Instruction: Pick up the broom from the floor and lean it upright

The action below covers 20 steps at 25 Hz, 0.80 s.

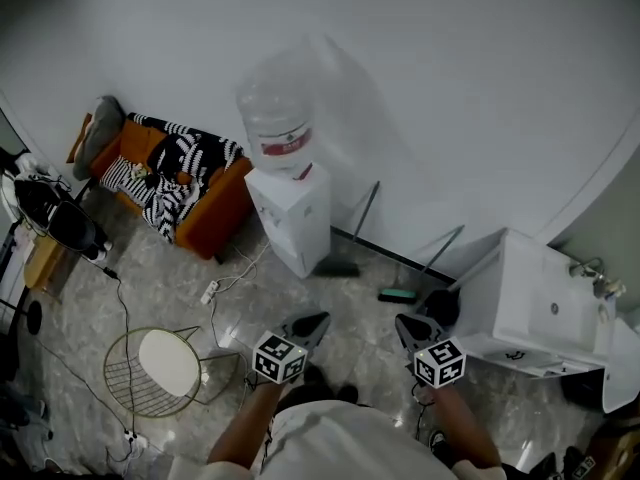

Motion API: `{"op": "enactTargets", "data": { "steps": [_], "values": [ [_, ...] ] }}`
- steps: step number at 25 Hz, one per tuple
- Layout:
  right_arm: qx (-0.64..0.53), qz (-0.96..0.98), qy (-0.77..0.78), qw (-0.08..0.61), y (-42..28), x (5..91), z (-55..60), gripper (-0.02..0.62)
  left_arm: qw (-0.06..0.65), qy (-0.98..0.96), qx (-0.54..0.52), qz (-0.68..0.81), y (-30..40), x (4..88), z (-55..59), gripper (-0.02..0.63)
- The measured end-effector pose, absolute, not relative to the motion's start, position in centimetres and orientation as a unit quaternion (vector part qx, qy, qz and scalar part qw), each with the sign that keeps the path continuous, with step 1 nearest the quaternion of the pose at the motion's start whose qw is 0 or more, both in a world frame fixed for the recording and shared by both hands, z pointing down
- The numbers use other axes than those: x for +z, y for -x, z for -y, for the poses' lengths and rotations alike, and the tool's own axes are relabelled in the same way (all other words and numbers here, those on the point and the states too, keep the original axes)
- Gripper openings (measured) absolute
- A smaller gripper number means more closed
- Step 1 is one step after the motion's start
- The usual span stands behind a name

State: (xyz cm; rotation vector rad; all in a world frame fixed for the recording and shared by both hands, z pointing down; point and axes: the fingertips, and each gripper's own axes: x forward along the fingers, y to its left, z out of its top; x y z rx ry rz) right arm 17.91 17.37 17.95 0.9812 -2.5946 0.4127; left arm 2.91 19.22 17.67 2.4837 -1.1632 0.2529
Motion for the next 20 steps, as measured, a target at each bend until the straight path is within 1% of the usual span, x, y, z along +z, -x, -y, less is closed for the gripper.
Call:
{"op": "enactTargets", "data": {
  "steps": [9,16,20],
  "values": [
    [0.117,0.923,-0.332,0.156,-16.5,15.9,-20.2,0.000,0.165,-0.887,0.084,0.423,-0.6,15.8,-22.5,0.009],
    [0.114,0.925,-0.333,0.141,-12.5,15.2,-21.1,0.000,0.165,-0.884,0.078,0.430,3.9,15.0,-23.6,0.011],
    [0.118,0.925,-0.328,0.153,-10.5,15.9,-21.7,0.000,0.170,-0.881,0.076,0.435,5.9,15.2,-24.0,0.011]
  ]
}}
